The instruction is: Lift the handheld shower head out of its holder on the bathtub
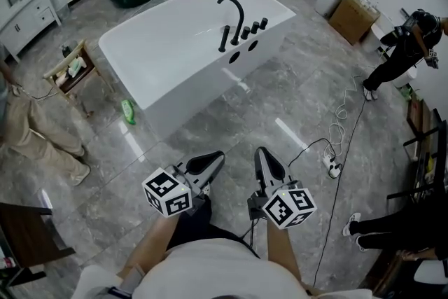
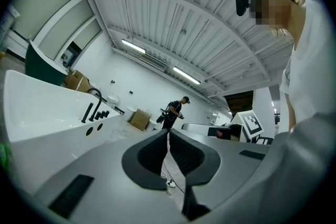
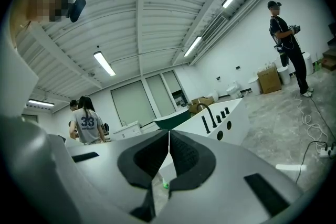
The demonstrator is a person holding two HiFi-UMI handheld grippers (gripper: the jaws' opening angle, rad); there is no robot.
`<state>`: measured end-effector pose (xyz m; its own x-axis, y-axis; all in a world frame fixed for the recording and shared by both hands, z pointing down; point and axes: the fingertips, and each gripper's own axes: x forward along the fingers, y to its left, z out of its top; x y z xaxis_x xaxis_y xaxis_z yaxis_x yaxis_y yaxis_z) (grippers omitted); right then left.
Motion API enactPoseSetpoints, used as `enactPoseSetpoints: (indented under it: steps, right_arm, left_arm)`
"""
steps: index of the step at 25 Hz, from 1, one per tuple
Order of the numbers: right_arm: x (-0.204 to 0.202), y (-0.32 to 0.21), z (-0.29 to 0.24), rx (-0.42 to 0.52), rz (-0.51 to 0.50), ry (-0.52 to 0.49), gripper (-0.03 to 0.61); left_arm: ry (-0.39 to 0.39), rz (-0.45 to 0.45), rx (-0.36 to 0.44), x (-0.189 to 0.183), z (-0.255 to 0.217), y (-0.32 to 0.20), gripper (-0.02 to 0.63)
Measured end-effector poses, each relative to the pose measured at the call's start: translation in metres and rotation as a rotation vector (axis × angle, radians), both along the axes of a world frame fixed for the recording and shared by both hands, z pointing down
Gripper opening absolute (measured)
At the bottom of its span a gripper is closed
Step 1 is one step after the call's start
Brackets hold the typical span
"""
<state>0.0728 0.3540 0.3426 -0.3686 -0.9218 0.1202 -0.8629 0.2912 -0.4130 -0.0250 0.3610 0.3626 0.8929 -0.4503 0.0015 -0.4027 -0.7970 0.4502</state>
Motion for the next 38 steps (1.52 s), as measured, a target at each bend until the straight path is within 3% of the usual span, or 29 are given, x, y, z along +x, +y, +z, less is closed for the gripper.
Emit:
enactPoseSetpoints:
  steps: [22, 38]
  right_arm:
    - [0.014, -0.114, -0.008, 0.025, 0.038, -0.05, 0.018]
    - [-0.007, -0.146, 0.003, 0.015, -0.007, -0.066, 0.018]
  left_arm:
    - [0.02, 0.035, -0.003, 0.013, 0.002, -0.119, 0.02]
    - [0.035, 0.021, 0.011, 0.001, 0.003, -0.141, 0.02]
